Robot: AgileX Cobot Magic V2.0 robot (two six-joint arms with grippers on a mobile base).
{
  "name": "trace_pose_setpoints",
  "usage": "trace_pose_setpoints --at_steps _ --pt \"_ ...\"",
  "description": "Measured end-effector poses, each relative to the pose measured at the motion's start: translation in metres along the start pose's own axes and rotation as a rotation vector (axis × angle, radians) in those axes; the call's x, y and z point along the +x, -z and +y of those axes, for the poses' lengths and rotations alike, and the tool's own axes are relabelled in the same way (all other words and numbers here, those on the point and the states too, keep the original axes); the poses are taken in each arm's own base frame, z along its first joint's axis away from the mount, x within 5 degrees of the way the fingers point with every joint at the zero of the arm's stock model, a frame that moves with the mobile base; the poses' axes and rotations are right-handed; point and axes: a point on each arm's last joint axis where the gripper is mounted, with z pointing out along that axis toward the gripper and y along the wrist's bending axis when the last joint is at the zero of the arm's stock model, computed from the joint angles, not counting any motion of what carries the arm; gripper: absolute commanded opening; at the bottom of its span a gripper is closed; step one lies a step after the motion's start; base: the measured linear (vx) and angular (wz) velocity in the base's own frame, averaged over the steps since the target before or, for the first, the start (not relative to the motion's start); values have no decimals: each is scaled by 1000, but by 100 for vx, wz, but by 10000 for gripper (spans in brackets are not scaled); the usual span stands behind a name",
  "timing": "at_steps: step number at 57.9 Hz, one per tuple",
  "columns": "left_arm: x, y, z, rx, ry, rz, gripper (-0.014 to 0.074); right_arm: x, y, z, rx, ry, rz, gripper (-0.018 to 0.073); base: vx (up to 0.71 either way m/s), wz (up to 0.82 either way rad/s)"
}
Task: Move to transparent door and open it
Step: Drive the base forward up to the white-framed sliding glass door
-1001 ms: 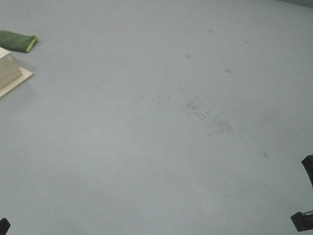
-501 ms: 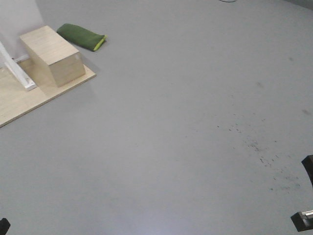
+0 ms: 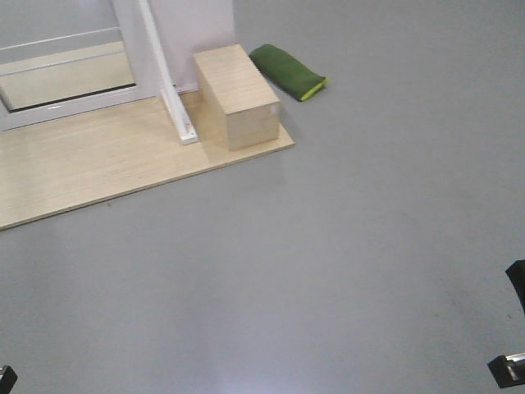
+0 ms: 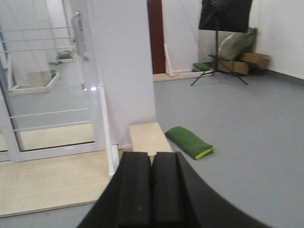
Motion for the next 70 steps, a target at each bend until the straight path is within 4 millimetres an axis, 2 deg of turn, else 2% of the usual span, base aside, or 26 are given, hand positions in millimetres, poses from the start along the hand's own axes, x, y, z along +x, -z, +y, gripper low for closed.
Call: trace_pose_setpoints --at_steps 33,70 --pt "0 0 0 0 0 0 3 0 0 0 0 0 0 -3 37 70" --pt "0 0 0 0 0 0 3 0 0 0 0 1 0 -3 40 42"
